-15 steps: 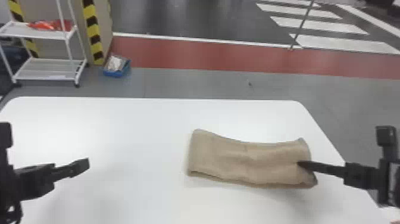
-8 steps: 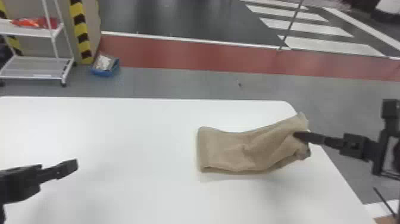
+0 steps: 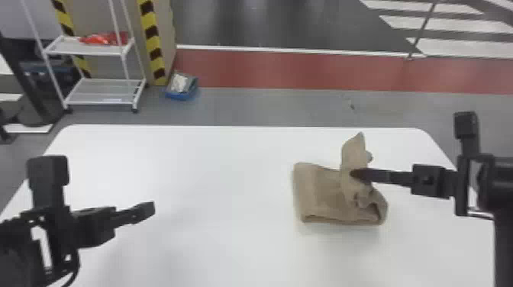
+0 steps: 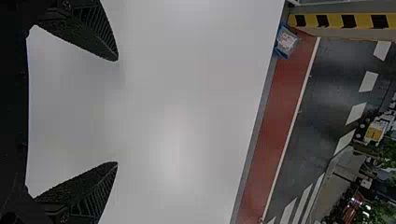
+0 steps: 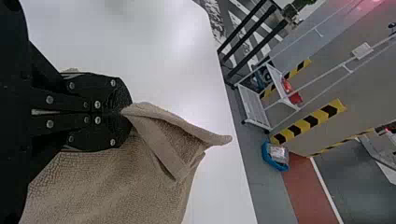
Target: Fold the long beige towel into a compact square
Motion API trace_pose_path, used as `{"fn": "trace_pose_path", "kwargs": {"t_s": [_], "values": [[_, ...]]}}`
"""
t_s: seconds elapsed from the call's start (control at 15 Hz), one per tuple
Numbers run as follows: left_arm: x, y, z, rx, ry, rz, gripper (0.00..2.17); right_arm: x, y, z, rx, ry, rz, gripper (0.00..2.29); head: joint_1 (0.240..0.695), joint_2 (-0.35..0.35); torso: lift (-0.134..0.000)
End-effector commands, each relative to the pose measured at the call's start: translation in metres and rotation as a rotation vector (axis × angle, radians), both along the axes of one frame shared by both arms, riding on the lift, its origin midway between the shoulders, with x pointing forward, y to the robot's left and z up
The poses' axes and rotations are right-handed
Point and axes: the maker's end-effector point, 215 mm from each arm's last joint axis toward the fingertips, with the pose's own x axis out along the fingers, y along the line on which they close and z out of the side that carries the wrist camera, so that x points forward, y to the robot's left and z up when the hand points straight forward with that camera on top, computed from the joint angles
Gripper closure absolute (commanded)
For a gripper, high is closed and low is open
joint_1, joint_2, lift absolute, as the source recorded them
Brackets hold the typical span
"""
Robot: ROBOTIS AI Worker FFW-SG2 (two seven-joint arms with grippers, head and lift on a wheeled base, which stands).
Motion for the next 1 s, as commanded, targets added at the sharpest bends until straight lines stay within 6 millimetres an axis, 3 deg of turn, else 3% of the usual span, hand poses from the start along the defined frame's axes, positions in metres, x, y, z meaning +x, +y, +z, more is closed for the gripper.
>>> {"fn": "trace_pose_path", "kwargs": {"t_s": [0.0,0.13,0.2,0.27,0.33,0.53,0.67,0.8,0.93], "values": [[-0.001,-0.002,-0.001,-0.008,0.002,0.002,0.09,-0.002,0.032,-0.012,-0.013,0.028,0.054,1.67,0.695,-0.037,-0.124],[-0.001,-0.002,-0.001,-0.01,0.001,0.001,0.09,-0.004,0.048,-0.021,-0.022,0.048,0.081,1.66,0.695,0.001,-0.124],[-0.001,-0.002,-0.001,-0.01,0.001,0.0,0.09,-0.006,0.054,-0.026,-0.019,0.063,0.09,1.34,0.695,0.011,-0.124],[-0.002,-0.003,-0.001,-0.011,0.003,0.0,0.09,-0.009,0.06,-0.029,-0.013,0.075,0.096,0.56,0.695,0.02,-0.124],[-0.001,-0.002,-0.001,-0.011,0.003,0.001,0.09,-0.011,0.064,-0.032,-0.005,0.079,0.097,0.0,0.695,0.028,-0.124],[-0.001,-0.002,-0.003,-0.012,0.006,0.001,0.09,-0.016,0.068,-0.039,0.022,0.087,0.091,0.03,0.695,0.048,-0.124],[-0.001,0.001,-0.004,-0.011,0.006,0.006,0.09,-0.016,0.07,-0.029,0.089,0.059,0.078,0.05,0.695,0.052,-0.124],[-0.002,0.002,-0.005,-0.012,0.009,0.009,0.09,-0.014,0.065,-0.024,0.101,0.04,0.057,0.06,0.695,0.057,-0.124],[-0.001,0.002,-0.005,-0.012,0.009,0.009,0.09,-0.01,0.052,-0.038,0.034,0.061,0.002,0.07,0.695,0.055,-0.124]]}}
